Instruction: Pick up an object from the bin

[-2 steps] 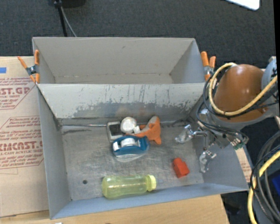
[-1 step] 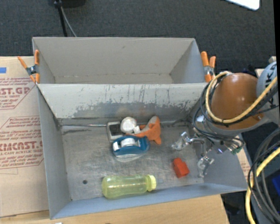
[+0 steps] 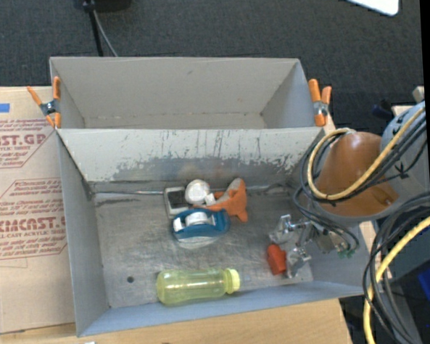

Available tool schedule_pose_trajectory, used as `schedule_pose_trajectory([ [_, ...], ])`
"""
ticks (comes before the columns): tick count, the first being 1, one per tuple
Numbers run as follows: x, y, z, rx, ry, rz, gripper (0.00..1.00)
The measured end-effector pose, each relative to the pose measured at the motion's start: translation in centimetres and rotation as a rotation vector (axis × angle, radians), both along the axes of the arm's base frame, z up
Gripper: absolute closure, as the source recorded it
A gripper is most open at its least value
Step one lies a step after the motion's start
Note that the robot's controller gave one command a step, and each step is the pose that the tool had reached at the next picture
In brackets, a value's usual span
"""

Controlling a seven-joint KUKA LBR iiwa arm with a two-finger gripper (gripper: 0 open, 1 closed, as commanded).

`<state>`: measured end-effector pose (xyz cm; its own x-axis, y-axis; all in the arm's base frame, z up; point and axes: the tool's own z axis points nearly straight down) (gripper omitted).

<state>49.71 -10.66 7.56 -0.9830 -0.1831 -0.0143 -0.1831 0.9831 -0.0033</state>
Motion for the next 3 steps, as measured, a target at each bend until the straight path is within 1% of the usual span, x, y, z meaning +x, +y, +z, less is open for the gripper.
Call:
schedule_pose_trajectory([
  [1,0.0,0.0,0.0,0.0,0.0,0.0,1.0],
  [3,-0.14,0.04,0.56,0.001,0.01,0.001,1.0],
])
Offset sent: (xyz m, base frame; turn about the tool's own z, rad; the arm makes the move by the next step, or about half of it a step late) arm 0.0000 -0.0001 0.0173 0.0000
